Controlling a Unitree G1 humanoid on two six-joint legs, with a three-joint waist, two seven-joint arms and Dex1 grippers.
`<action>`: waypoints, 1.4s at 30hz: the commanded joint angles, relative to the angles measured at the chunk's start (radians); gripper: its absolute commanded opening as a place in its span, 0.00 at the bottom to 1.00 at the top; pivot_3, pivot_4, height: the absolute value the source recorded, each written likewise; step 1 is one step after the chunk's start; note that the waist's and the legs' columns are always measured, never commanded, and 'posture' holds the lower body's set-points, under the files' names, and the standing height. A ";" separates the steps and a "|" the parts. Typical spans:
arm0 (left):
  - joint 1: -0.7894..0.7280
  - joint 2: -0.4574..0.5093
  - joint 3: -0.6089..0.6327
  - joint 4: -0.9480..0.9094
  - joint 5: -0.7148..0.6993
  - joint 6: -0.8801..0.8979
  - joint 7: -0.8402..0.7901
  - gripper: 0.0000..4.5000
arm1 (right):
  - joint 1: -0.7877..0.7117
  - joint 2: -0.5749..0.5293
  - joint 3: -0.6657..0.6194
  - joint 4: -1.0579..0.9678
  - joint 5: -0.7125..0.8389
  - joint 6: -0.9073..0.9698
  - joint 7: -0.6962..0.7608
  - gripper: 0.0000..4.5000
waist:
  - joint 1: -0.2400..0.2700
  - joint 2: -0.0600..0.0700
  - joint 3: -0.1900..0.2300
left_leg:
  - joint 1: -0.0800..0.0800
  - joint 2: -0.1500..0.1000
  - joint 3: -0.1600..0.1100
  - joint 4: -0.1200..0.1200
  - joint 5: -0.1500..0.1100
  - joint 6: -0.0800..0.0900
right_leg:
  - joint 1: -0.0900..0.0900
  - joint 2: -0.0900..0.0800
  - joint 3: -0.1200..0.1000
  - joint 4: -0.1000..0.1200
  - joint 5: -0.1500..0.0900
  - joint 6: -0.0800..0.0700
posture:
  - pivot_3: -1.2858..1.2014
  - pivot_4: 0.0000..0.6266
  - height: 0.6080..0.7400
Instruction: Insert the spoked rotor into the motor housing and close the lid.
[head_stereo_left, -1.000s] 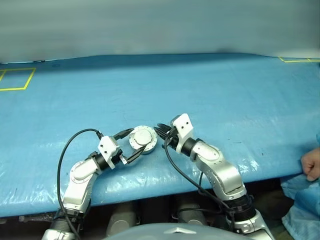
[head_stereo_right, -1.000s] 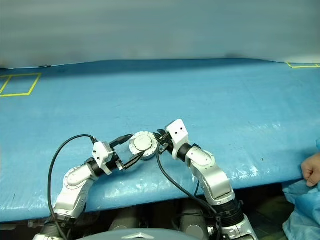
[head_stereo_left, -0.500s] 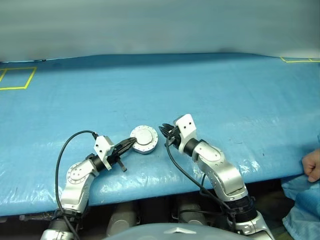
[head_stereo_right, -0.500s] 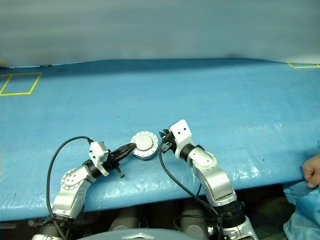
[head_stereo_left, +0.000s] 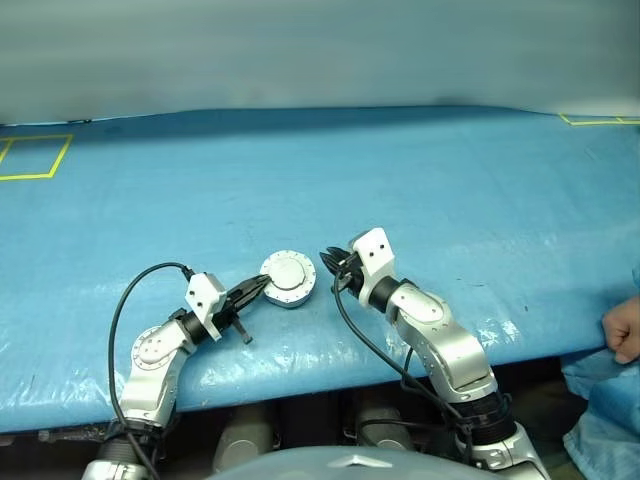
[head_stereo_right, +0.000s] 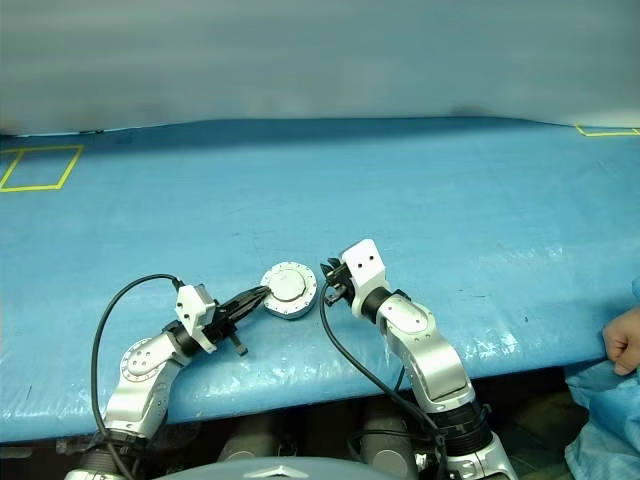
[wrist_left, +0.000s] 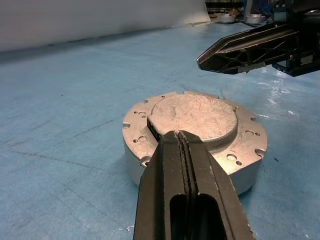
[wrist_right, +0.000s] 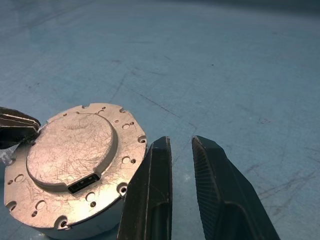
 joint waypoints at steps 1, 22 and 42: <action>-0.002 -0.003 0.015 -0.012 -0.025 -0.005 -0.014 0.00 | -0.006 0.005 -0.010 -0.029 0.005 0.000 -0.001 0.17 | 0.000 0.000 0.000 | 0.000 0.000 0.000 0.000 0.000 0.000 | 0.000 0.000 0.000 0.000 0.000 0.000 | 0.52 0.24 1.00; 0.024 0.022 -0.018 -0.004 0.040 -0.003 -0.012 0.00 | -0.005 0.004 -0.017 -0.037 0.006 0.020 0.001 0.17 | 0.001 0.000 0.000 | 0.000 0.000 -0.001 0.001 0.000 0.000 | 0.001 0.000 0.000 0.000 0.000 0.000 | 0.52 0.24 1.00; 0.011 0.014 -0.036 0.011 0.093 -0.020 0.012 0.00 | 0.057 0.205 -0.420 -0.048 0.606 0.467 -0.041 0.25 | 0.004 0.000 0.000 | 0.001 0.000 -0.002 0.002 0.000 0.001 | 0.003 -0.001 0.000 0.000 0.001 0.000 | 0.52 0.24 1.00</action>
